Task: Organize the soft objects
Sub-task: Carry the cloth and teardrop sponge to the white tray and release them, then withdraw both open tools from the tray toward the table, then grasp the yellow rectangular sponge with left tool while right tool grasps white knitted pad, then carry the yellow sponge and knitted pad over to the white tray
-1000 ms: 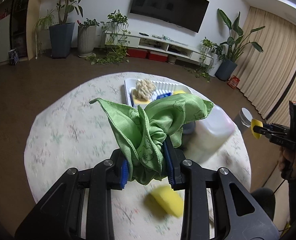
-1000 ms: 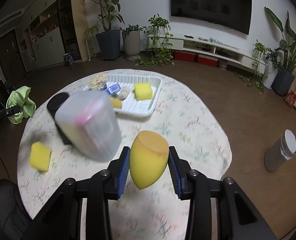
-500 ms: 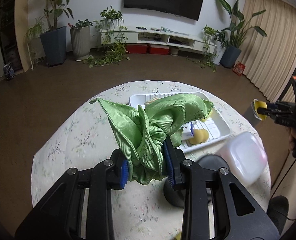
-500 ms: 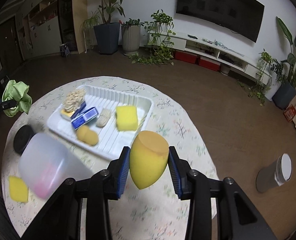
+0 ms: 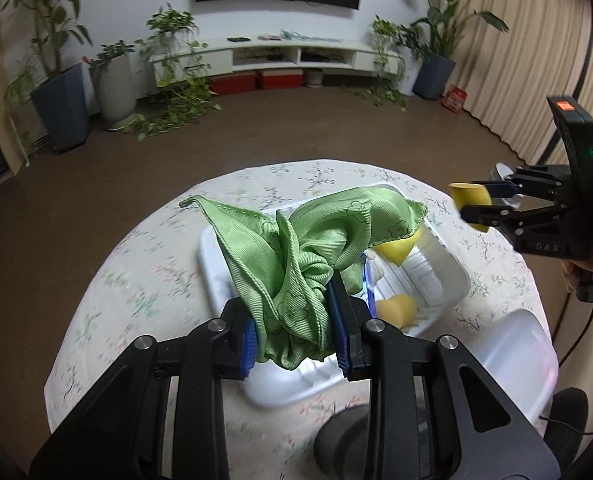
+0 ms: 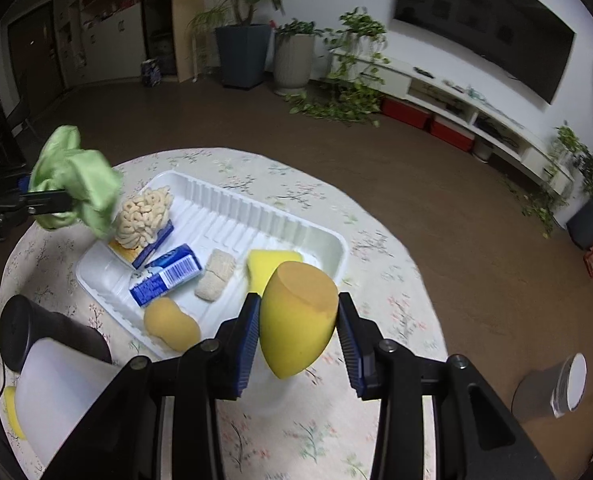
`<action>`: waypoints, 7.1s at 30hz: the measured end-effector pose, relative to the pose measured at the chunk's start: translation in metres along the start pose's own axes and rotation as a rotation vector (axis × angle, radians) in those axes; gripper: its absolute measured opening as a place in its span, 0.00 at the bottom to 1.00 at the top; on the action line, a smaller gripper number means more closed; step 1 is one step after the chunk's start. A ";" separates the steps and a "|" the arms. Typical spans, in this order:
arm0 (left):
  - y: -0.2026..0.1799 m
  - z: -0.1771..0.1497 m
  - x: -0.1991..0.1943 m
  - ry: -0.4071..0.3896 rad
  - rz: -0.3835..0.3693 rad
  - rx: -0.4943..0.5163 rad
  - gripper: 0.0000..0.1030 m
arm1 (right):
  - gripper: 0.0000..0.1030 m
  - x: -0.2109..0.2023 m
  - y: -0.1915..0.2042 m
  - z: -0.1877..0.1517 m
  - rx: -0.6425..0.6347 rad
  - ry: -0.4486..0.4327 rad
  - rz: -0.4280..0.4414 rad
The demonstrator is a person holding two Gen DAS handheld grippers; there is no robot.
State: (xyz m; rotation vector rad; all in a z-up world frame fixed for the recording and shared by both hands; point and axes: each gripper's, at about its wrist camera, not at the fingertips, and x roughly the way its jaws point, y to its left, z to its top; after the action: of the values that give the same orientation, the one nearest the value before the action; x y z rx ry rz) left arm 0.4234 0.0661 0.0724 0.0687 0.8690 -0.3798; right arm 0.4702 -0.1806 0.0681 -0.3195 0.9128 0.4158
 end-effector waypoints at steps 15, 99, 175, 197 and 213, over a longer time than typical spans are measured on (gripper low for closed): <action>-0.034 0.017 0.064 0.117 -0.043 0.121 0.27 | 0.39 0.064 0.038 -0.002 -0.159 0.159 0.161; -0.089 -0.275 -0.135 -0.159 0.089 -0.379 1.00 | 1.00 -0.146 0.205 -0.264 0.058 -0.268 0.105; -0.089 -0.266 -0.116 -0.090 0.159 -0.379 0.25 | 0.25 -0.124 0.213 -0.275 0.152 -0.179 0.059; -0.018 -0.200 -0.134 -0.138 0.254 -0.337 0.25 | 0.25 -0.142 0.061 -0.229 0.271 -0.215 -0.088; 0.022 -0.065 -0.087 -0.126 0.296 -0.167 0.25 | 0.25 -0.092 -0.049 -0.099 0.251 -0.178 -0.150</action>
State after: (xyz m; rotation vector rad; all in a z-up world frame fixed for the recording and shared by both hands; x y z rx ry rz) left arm 0.3330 0.1261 0.0935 0.0182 0.7497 -0.0334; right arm 0.3748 -0.2866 0.0906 -0.1172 0.7507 0.1845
